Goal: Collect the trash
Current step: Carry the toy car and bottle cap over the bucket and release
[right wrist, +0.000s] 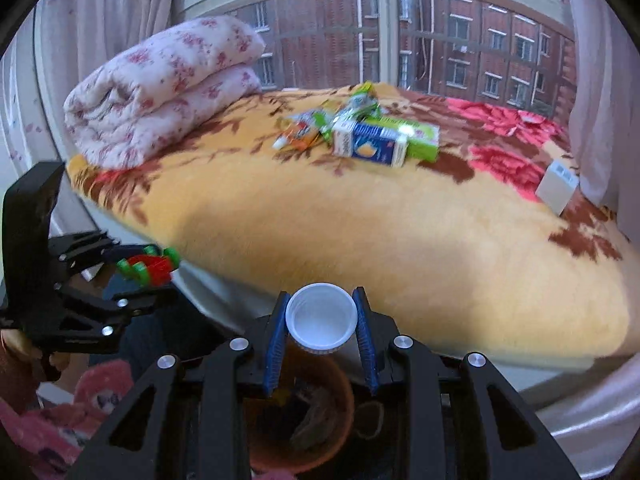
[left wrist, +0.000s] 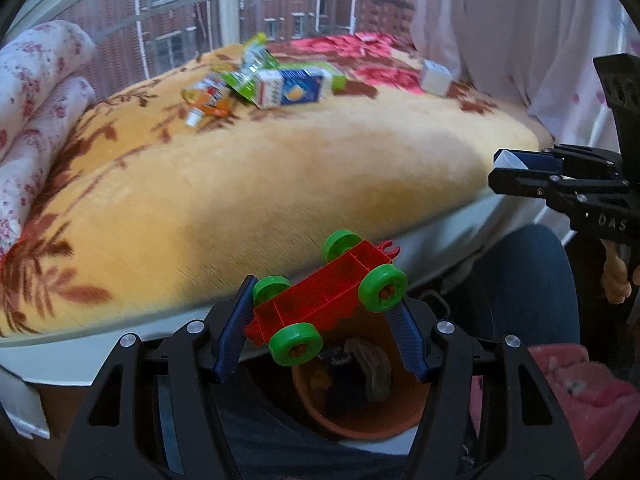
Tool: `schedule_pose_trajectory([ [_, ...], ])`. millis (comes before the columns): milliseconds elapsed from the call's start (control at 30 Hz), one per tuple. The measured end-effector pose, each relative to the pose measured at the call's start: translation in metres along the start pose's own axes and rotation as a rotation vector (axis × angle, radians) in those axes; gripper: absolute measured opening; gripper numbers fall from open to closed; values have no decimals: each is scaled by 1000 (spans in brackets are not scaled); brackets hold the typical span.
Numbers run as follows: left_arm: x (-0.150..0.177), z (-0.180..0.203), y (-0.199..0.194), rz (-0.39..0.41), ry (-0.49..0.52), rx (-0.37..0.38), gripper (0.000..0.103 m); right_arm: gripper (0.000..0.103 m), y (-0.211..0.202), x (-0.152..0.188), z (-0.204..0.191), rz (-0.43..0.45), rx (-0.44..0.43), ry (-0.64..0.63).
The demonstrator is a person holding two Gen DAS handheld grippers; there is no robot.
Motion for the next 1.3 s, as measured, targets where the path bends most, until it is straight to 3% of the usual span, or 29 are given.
schedule_pose_trajectory([
  [467, 65, 26, 72, -236, 21, 72, 61, 32, 59, 74, -31, -225, -80, -6],
  [700, 95, 35, 103, -354, 10, 100, 61, 32, 90, 105, -31, -343, -116, 63],
  [1000, 111, 40, 122, -438, 4, 103, 61, 32, 107, 122, -30, -415, -130, 107],
  [1267, 112, 40, 127, -456, 2, 89, 62, 32, 112, 126, -28, -424, -134, 124],
  [1300, 113, 38, 129, -455, -1, 86, 62, 43, 112, 125, -26, -424, -134, 127],
])
Point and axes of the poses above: each gripper's, at about its wrist camera, not at the fingertips, and y roughly the way its jaws point, z to its right, x to its underside, the point moved 9 cm from there along y, roughly the way its jaws point, and after that the axes turned 5 degrees about -z, right-handed, at the moved point
